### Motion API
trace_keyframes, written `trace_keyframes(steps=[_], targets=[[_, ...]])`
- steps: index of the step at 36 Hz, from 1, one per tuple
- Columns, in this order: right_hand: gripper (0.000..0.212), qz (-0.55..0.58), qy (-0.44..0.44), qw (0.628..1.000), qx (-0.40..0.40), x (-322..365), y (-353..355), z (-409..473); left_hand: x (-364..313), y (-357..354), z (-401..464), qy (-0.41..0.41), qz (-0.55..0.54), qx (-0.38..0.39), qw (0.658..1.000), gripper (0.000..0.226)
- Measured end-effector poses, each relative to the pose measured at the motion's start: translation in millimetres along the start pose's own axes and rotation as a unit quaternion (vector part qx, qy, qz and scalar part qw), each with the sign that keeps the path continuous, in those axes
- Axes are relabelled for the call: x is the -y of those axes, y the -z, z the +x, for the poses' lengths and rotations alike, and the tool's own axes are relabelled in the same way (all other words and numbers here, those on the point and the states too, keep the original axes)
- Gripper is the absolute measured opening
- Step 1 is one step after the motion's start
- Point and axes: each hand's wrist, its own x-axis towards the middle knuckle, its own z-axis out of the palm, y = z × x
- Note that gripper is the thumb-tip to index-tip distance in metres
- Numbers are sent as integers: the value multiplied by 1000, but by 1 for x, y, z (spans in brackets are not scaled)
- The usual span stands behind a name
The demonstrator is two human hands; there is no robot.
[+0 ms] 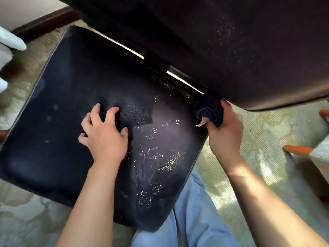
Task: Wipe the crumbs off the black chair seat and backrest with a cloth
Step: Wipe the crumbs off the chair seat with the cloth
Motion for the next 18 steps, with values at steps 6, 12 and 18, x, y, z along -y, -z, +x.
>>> trace_keyframes(steps=[6,12,18], targets=[[63,-11,48,997,61,19,-11,-16,-2,1,1,2,11,5,1000,61],[68,19,103,979,177,24,-10,-44,-2,3,2,1,11,8,1000,62],[63,27,0,1000,14,25,-4,-9,-5,3,3,5,12,6,1000,63]])
